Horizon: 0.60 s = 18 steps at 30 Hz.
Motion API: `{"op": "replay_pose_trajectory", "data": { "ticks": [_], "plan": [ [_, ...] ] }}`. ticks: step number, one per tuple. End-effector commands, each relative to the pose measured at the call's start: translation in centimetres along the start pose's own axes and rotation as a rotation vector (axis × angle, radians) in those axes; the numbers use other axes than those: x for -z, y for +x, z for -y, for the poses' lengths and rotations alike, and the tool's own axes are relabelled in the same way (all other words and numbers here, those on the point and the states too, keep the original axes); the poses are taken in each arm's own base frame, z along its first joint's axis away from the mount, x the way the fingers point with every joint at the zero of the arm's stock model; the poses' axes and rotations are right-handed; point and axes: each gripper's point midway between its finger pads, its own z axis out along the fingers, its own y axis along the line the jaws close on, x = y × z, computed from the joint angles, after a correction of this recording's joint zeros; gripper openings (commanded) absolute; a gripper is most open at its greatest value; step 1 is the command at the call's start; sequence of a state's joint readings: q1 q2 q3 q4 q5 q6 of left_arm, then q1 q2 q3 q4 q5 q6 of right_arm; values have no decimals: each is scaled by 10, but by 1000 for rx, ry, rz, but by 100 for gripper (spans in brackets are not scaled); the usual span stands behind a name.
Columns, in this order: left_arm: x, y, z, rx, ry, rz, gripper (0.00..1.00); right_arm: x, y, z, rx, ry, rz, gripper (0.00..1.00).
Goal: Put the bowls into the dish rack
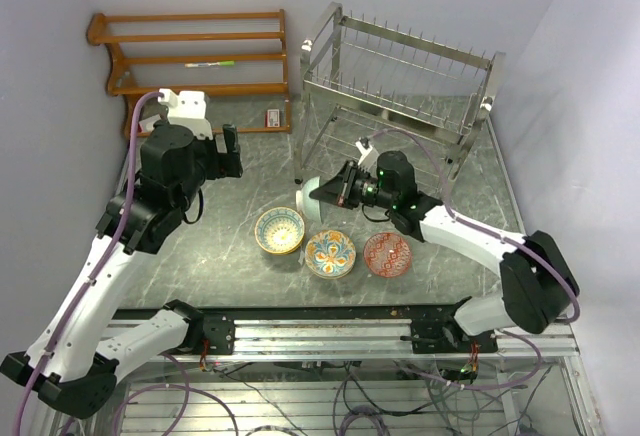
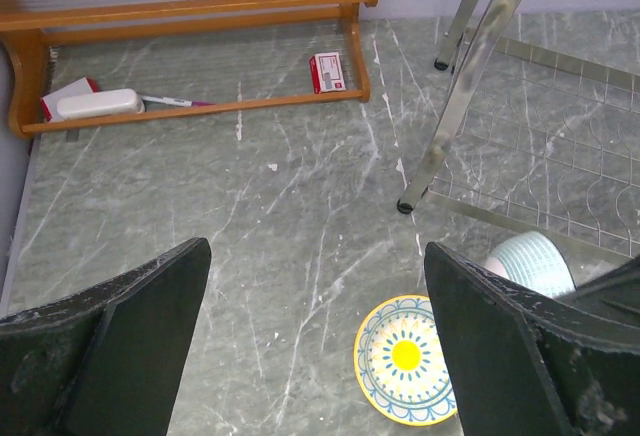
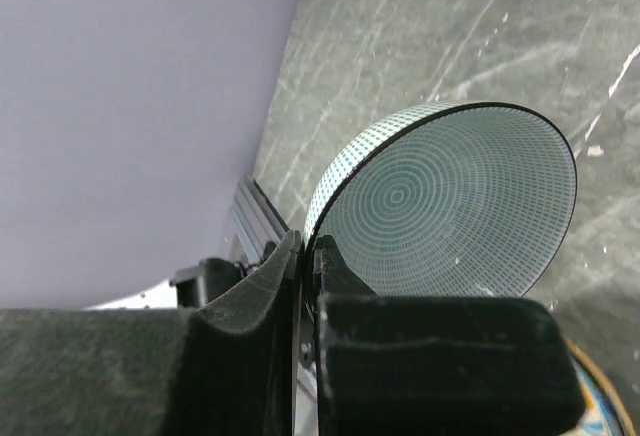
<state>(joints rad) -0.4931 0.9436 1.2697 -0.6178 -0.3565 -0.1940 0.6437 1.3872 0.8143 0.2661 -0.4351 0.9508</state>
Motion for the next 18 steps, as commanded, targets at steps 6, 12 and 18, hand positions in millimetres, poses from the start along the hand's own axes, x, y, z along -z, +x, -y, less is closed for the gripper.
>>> {"op": "replay_pose_trajectory", "data": {
  "ticks": [6, 12, 18],
  "plan": [
    [1, -37, 1, -60, 2, 85, 99, -17, -61, -19, -53, -197, 202, 0],
    [-5, -44, 2, -116, -2, 89, 99, -25, -91, -12, -62, -242, 292, 0],
    [-12, -51, 4, -144, -6, 106, 99, -36, -118, 9, -73, -217, 355, 0]
  ]
}}
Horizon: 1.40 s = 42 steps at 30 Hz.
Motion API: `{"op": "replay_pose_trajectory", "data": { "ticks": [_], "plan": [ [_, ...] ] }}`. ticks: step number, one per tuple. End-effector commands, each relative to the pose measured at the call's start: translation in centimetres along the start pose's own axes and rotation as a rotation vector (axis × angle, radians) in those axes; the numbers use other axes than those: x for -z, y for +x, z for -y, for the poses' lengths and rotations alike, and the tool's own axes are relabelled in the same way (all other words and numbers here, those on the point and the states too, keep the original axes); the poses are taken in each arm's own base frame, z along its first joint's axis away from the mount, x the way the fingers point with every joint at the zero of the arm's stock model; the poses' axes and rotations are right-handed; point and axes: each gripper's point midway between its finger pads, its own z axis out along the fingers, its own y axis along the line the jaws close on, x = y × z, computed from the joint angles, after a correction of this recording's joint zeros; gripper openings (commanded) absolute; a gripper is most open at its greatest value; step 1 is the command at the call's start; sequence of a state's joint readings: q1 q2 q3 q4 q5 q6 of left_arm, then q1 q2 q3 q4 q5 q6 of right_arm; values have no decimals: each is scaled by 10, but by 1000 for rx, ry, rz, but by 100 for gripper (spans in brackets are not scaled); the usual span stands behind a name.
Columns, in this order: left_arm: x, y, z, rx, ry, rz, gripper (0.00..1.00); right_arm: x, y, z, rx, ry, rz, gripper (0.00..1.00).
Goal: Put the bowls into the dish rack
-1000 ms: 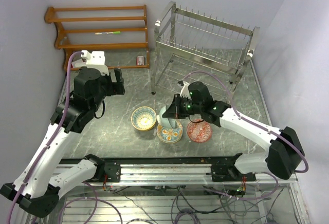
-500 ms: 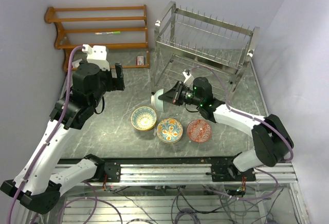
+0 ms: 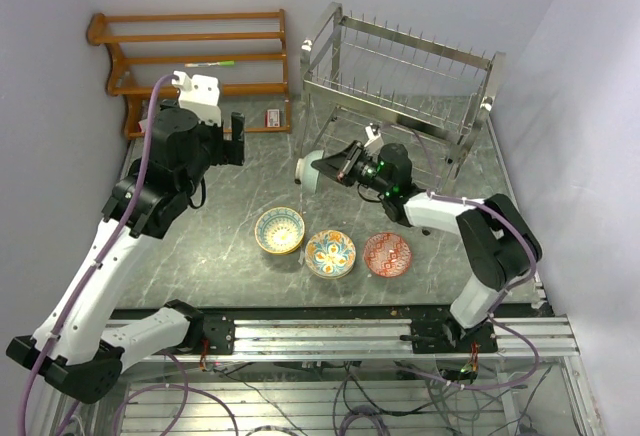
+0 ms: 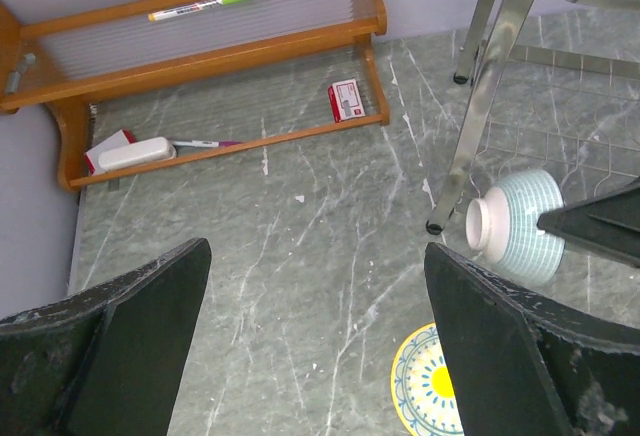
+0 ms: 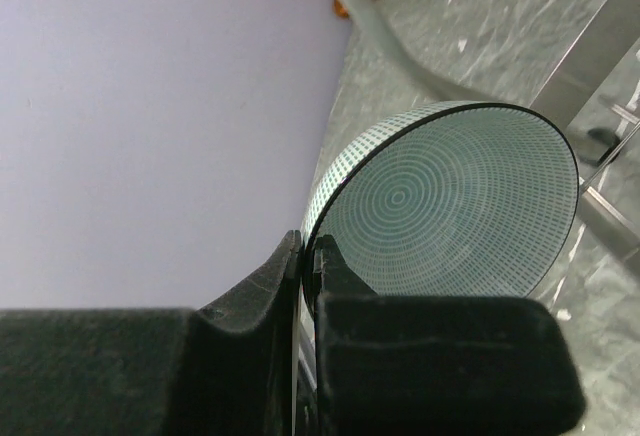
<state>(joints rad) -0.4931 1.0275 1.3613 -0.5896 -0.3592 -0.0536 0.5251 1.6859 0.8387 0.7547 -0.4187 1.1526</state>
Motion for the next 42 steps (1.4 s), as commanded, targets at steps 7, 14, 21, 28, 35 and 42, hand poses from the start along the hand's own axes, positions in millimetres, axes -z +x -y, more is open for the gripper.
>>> {"op": "replay_pose_trajectory", "data": {
  "ticks": [7, 14, 21, 28, 35, 42],
  "plan": [
    [-4, -20, 2, 2, 1, 62, 99, -14, -79, -15, 51, -116, 205, 0],
    [-6, -12, 3, 7, -1, 46, 99, -22, -117, -3, 67, -136, 271, 0],
    [-10, -4, 3, -7, -5, 33, 99, -40, -144, 22, 58, -158, 316, 0],
    [-15, 9, 6, -6, -1, 15, 99, -55, -171, 41, 77, -178, 345, 0],
    [-20, 18, 5, -25, -13, -9, 99, -57, -196, 62, 92, -180, 377, 0],
    [-27, 24, 8, -17, -12, -24, 99, -62, -210, 82, 93, -186, 381, 0]
  ]
}}
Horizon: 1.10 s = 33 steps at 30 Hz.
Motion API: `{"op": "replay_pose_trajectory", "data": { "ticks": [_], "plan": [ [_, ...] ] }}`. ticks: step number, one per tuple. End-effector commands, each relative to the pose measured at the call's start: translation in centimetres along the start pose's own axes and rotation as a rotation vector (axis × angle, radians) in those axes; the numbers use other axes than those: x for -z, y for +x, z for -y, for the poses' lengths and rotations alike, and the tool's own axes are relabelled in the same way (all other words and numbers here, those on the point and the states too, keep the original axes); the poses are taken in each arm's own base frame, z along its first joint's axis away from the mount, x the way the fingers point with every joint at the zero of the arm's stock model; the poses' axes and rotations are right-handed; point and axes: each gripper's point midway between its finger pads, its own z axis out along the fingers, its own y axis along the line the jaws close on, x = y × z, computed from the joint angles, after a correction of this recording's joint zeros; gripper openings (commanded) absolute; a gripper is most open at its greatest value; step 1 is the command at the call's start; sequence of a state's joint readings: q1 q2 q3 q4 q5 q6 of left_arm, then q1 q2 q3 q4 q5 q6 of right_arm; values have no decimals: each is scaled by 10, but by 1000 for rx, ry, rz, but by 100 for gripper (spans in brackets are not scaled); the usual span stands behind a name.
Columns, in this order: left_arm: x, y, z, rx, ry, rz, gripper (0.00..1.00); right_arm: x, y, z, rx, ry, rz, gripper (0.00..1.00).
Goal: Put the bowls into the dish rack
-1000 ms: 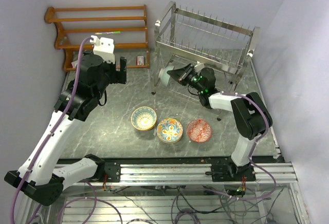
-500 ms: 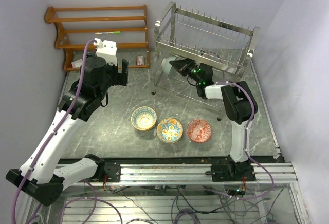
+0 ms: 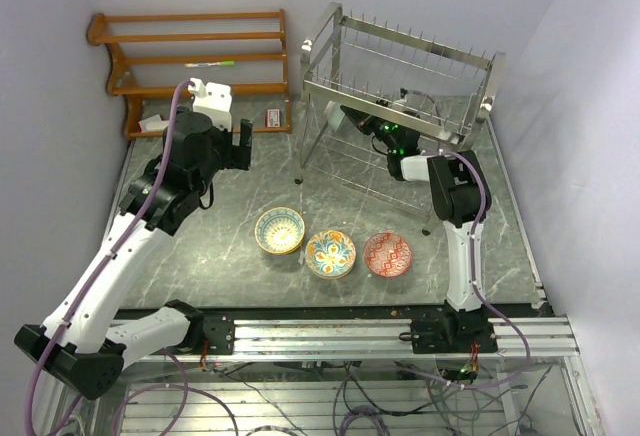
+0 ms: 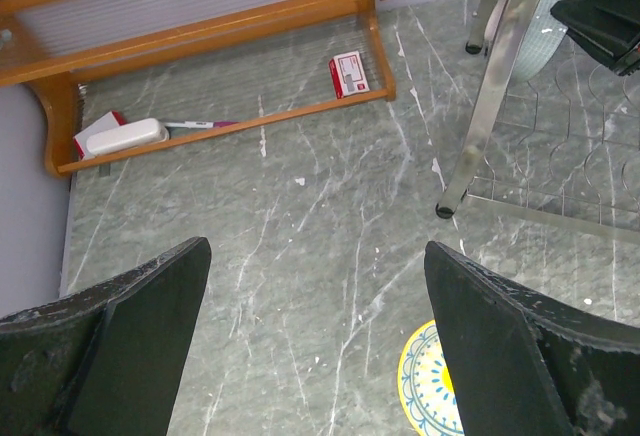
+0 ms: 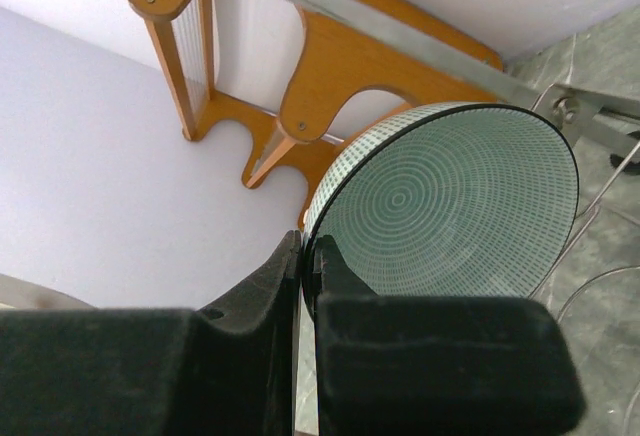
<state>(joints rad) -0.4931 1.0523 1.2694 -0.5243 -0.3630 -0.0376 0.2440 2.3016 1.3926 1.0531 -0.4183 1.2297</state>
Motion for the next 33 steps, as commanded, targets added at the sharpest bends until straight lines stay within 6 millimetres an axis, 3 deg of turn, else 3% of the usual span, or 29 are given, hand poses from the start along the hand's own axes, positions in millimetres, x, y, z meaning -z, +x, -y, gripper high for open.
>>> {"op": "replay_pose_trajectory", "data": {
  "ticks": [1, 8, 18, 23, 30, 33],
  "plan": [
    [-6, -5, 2, 16, -8, 22, 99, -9, -20, -21, 48, -118, 35, 0],
    [-11, -3, 2, 14, -17, 17, 99, -9, -20, -3, 27, -119, 32, 0],
    [-12, 1, 2, 5, -23, 8, 99, 13, -15, 29, -5, 18, 54, 0],
    [-13, 0, 3, 2, -17, 13, 99, 14, -14, 35, -1, 33, 26, 1],
    [-13, -3, 3, -1, -17, 22, 99, 12, -21, 34, 29, 77, 32, 26],
    [-12, -5, 2, 3, -17, 25, 99, 15, -25, 37, 50, 130, 46, 28]
  ]
}}
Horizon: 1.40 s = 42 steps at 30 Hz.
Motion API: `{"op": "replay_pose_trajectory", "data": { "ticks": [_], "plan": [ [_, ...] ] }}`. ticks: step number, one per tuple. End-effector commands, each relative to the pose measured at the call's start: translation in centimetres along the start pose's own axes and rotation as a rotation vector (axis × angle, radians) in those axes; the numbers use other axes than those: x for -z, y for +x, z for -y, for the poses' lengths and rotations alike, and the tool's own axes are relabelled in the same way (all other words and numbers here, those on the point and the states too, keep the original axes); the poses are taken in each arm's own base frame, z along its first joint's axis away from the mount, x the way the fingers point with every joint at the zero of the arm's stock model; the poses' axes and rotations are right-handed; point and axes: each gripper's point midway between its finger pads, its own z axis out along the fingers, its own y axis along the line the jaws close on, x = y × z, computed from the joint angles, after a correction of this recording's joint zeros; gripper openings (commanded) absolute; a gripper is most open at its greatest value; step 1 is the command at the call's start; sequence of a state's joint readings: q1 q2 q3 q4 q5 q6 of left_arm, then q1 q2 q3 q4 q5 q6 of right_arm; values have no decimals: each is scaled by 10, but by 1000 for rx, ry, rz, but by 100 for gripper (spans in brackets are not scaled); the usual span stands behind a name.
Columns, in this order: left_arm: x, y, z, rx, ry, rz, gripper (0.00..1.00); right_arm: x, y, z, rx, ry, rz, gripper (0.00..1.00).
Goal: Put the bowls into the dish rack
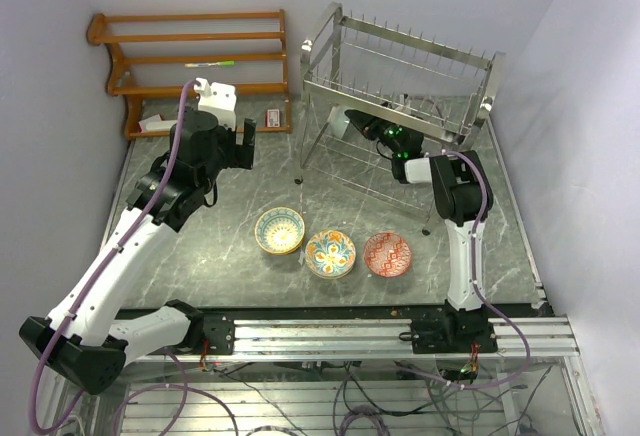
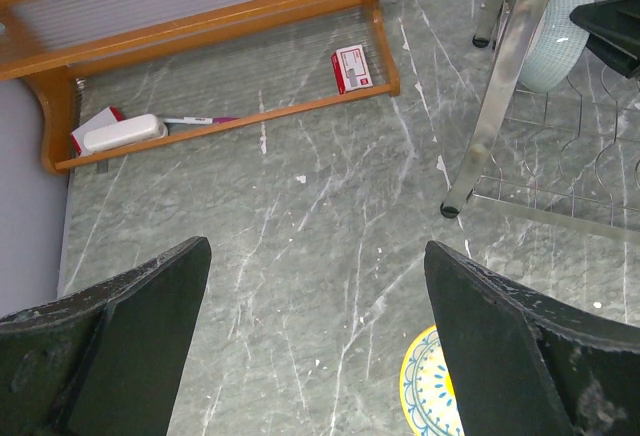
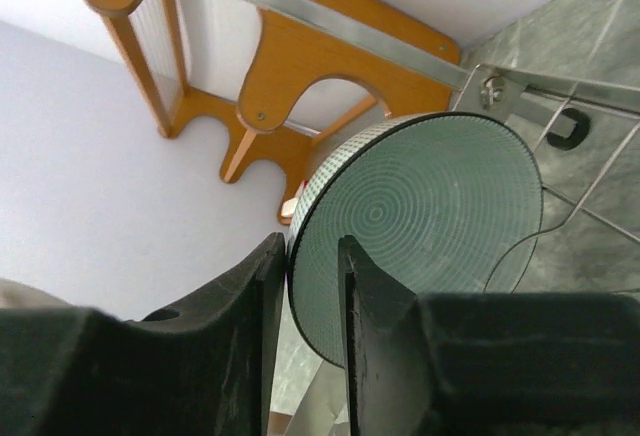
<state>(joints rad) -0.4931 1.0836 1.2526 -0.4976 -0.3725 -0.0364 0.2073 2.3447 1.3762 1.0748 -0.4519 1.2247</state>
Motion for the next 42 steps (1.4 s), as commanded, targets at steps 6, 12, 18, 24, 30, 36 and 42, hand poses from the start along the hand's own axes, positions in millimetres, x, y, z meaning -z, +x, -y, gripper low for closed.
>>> {"op": "replay_pose_trajectory", "data": {
  "ticks": [6, 12, 18, 24, 30, 36, 42],
  "plan": [
    [2, -16, -1, 12, -5, 54, 99, 11, -33, 1, 81, 126, 94, 45],
    [4, -18, -1, 14, -3, 58, 99, 11, -37, -14, 90, 74, 108, 52],
    [2, -19, 0, 11, 2, 59, 99, 4, -34, -46, 111, -26, 66, 55],
    [2, -22, 4, 28, 17, 66, 99, 5, -10, -73, 87, -97, 8, 55],
    [6, -26, 3, 37, 25, 75, 99, 19, 33, -106, 27, -201, -68, 54],
    [10, -26, 3, 48, 32, 83, 99, 36, 83, -133, -24, -228, -164, 53],
    [15, -24, 4, 59, 46, 85, 99, 81, 114, -144, -59, -181, -206, 53]
  ]
}}
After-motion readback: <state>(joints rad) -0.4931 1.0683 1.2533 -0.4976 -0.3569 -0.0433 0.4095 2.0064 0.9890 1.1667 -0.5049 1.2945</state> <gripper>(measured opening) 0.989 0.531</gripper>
